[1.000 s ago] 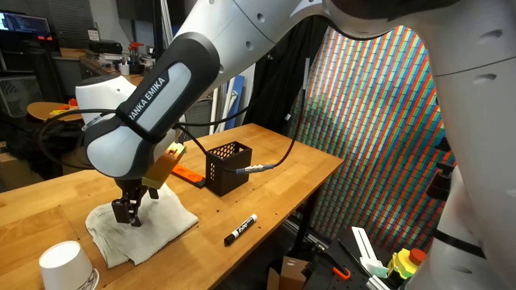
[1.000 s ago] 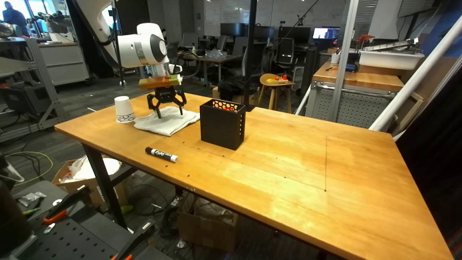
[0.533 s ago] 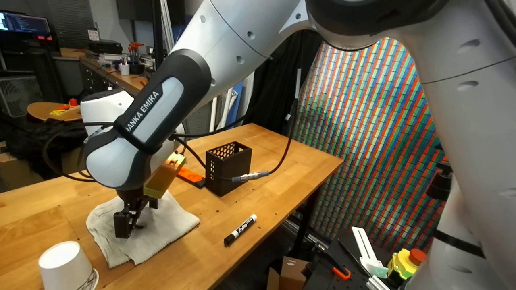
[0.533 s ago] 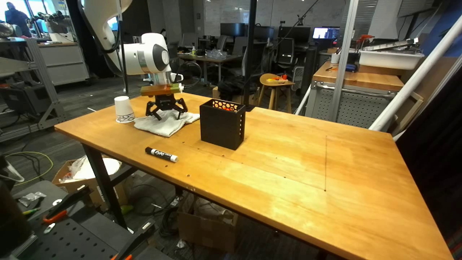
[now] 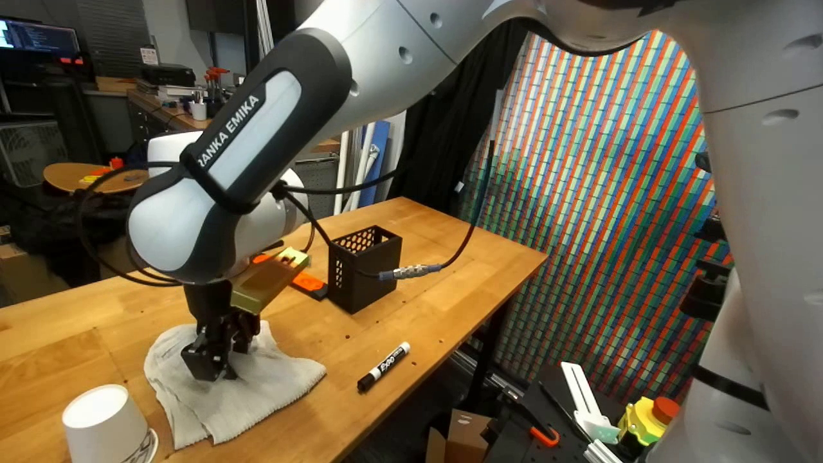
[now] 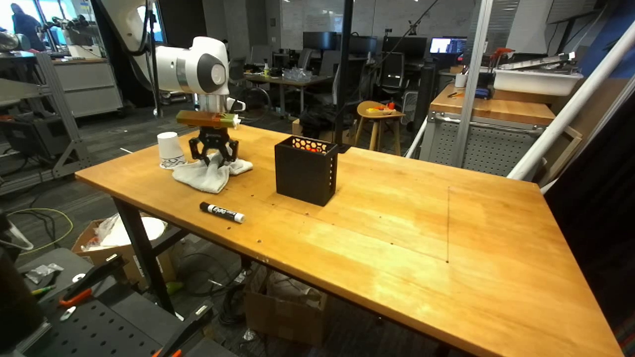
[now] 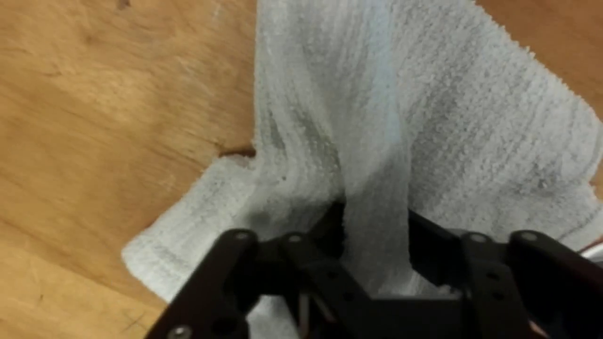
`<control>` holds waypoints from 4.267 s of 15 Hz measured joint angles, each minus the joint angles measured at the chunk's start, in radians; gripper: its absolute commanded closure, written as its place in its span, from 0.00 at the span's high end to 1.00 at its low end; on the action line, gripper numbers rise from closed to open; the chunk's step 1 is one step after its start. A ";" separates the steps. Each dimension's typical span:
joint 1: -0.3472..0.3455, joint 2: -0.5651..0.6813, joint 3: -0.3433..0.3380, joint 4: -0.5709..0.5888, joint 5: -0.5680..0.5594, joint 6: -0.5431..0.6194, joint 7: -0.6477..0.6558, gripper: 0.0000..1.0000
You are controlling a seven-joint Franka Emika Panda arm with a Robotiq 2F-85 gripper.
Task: Put the towel in the black box
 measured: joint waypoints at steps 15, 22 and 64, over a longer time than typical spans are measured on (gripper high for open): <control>-0.100 -0.301 -0.137 0.148 0.001 -0.267 0.013 0.03; -0.196 -0.341 -0.224 0.115 -0.034 -0.270 0.005 0.03; -0.283 -0.165 -0.208 -0.018 0.216 -0.131 -0.233 0.38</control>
